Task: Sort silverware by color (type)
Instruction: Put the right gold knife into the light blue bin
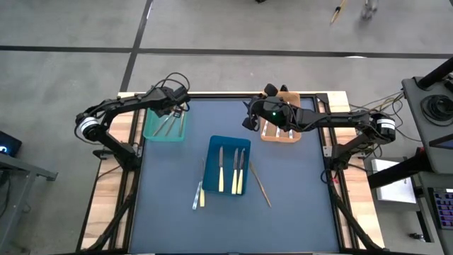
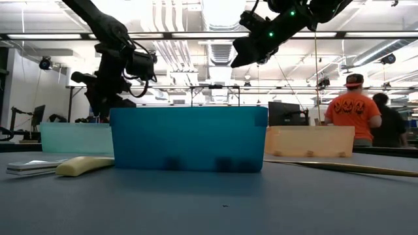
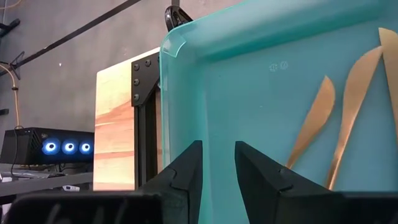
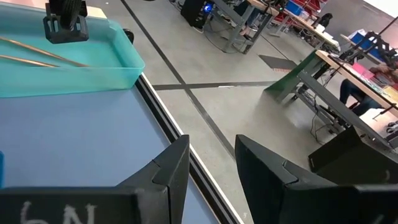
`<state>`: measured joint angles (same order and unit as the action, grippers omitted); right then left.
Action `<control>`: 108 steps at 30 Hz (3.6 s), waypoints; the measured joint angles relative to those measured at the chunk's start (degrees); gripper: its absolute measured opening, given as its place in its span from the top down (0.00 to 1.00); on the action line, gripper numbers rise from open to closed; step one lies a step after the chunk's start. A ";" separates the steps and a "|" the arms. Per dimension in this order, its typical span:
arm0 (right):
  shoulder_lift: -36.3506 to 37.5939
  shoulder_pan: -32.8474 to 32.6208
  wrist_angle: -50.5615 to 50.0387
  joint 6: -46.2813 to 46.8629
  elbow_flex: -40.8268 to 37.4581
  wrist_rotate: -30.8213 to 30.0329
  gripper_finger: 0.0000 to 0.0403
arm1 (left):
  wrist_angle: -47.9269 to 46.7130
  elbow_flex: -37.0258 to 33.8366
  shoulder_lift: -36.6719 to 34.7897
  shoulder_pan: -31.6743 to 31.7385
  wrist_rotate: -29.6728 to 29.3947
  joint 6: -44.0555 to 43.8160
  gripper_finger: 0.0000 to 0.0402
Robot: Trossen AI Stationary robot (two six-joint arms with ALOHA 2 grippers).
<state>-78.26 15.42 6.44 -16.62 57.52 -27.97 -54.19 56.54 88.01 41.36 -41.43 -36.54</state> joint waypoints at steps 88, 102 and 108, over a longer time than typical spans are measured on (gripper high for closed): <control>0.02 12.74 -2.73 -7.40 -0.02 7.46 0.70 | 26.06 -7.35 3.34 16.61 40.38 62.55 1.00; 0.02 12.74 -2.73 -7.41 -0.02 7.47 0.70 | 27.45 -7.32 5.88 16.68 35.95 62.93 1.00; 0.02 12.74 -2.75 -7.41 -0.02 7.47 0.70 | 28.28 -7.22 6.69 16.70 34.89 62.17 1.00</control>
<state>-78.24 28.16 3.68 -24.03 57.49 -20.49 -25.91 49.32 94.70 58.06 -6.54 25.64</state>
